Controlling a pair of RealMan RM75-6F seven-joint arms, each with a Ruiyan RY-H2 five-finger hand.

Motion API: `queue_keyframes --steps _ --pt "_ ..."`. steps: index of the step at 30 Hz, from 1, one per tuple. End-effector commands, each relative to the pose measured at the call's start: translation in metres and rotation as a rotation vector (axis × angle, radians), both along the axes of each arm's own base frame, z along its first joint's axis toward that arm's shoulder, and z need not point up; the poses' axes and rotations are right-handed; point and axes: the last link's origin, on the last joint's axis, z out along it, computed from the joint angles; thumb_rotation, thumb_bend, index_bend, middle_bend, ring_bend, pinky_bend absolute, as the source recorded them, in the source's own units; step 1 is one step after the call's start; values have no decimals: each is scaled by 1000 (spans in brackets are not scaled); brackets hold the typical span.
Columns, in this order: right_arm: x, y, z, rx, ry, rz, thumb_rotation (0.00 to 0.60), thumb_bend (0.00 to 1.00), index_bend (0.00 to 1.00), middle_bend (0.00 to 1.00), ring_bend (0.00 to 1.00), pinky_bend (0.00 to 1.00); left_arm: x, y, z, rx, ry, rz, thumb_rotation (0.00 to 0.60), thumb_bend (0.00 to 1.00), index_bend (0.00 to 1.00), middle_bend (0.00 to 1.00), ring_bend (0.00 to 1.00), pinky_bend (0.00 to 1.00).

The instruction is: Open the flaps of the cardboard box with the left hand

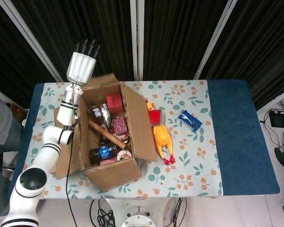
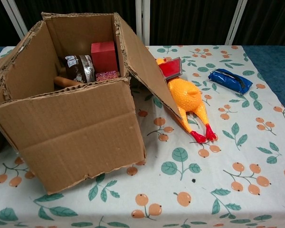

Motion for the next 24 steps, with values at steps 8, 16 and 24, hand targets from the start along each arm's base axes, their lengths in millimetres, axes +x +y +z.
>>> queue_keyframes --steps 8,16,24 --pt "-25 6 -2 -53 71 -68 600 227 0 0 0 0 -86 -154 57 -502 -322 71 599 34 31 55 18 166" --pt "-58 30 2 -76 135 -245 600 234 0 0 0 0 -149 -269 85 -526 -361 274 489 37 49 55 19 166" --pt "-82 46 -9 -34 146 -328 600 235 0 0 0 0 -195 -328 96 -444 -409 395 430 60 56 54 19 166"
